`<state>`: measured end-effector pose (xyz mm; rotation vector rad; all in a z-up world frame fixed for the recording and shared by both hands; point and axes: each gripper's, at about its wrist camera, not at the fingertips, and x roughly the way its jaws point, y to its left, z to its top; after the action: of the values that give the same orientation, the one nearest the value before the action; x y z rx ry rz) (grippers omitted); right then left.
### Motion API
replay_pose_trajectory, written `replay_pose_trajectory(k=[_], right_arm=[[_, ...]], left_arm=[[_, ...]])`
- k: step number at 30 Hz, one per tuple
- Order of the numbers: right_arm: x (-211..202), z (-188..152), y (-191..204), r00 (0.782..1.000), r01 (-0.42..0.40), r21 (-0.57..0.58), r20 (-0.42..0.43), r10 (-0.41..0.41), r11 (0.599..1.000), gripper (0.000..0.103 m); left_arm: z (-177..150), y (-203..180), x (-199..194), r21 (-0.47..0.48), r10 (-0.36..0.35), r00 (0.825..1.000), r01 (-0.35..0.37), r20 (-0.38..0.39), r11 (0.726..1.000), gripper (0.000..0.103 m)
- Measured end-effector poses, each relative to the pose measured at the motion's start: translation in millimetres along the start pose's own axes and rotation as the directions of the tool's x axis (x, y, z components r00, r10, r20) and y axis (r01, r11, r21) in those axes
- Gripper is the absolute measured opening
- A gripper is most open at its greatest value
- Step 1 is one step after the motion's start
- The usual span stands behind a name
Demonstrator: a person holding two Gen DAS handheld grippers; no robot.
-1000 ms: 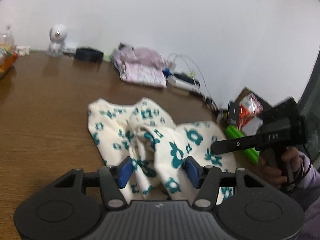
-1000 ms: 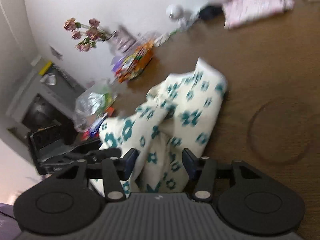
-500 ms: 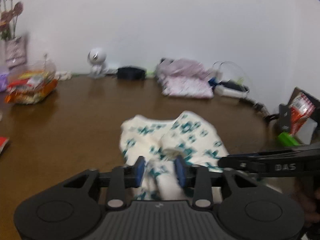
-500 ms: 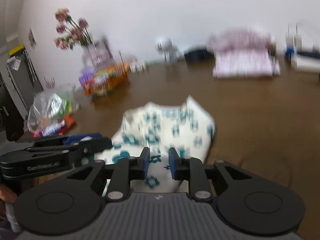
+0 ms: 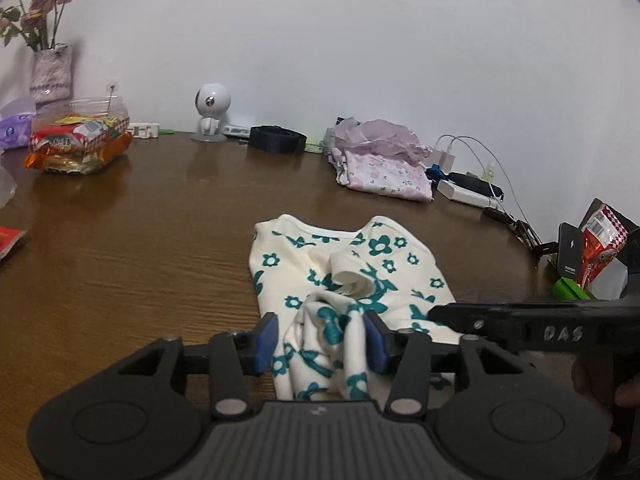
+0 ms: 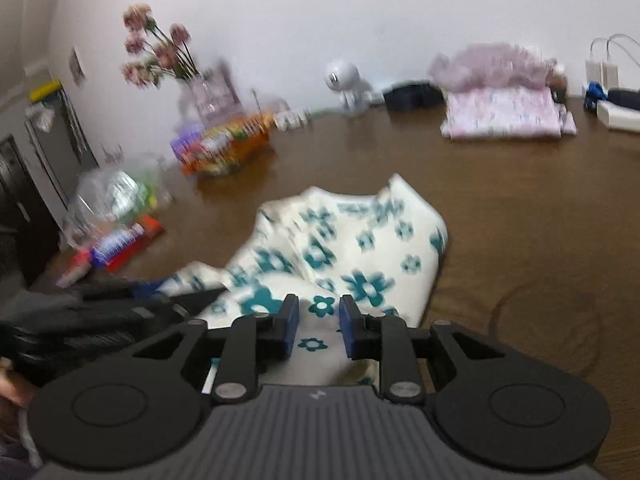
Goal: Fold clothes
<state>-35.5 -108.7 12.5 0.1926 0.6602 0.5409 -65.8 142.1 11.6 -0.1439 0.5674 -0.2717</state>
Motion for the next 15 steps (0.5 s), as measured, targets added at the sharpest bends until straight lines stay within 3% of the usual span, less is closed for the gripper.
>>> replay_pose_trajectory(k=[3, 5, 7, 9, 10, 12, 13, 15], right_arm=[[-17.7, 4.9, -7.5, 1.0, 0.002, 0.02, 0.016, -0.002, 1.0, 0.03], [-40.7, 7.0, -2.5, 0.997, 0.012, -0.042, 0.071, -0.009, 0.999, 0.03], [-55.4, 11.2, 1.7, 0.995, -0.027, -0.059, 0.095, 0.032, 0.998, 0.03], [-38.2, 6.1, 4.0, 0.999, -0.018, -0.06, 0.043, 0.021, 0.998, 0.029], [-28.8, 3.3, 5.1, 1.0, -0.012, -0.061, 0.015, 0.013, 0.998, 0.027], [-10.0, -2.4, 7.2, 0.999, -0.001, -0.063, -0.041, -0.002, 0.998, 0.025], [-8.9, -4.1, 4.5, 0.999, -0.009, -0.052, -0.034, 0.007, 0.999, 0.025], [-8.9, -7.1, -1.8, 1.0, -0.029, -0.027, -0.011, 0.028, 0.999, 0.026]], left_arm=[[4.0, 10.5, -14.7, -0.038, -0.014, 1.0, 0.015, 0.015, 0.999, 0.05], [10.3, 13.5, -33.0, -0.055, -0.044, 0.997, 0.047, 0.063, 0.997, 0.048], [14.5, 6.1, -34.8, -0.035, -0.061, 0.995, 0.064, 0.074, 0.997, 0.048], [15.0, -3.4, -26.9, 0.008, -0.058, 0.997, 0.058, 0.052, 0.998, 0.044], [9.8, -5.9, -18.0, 0.027, -0.043, 0.999, 0.042, 0.021, 0.999, 0.038], [-0.7, -10.5, -0.8, 0.066, -0.011, 0.999, 0.013, -0.037, 0.998, 0.042], [-5.6, -7.8, -0.2, 0.053, -0.008, 1.0, 0.009, -0.019, 0.999, 0.05], [-8.4, -1.7, -5.7, 0.029, -0.016, 1.0, 0.016, 0.001, 0.999, 0.051]])
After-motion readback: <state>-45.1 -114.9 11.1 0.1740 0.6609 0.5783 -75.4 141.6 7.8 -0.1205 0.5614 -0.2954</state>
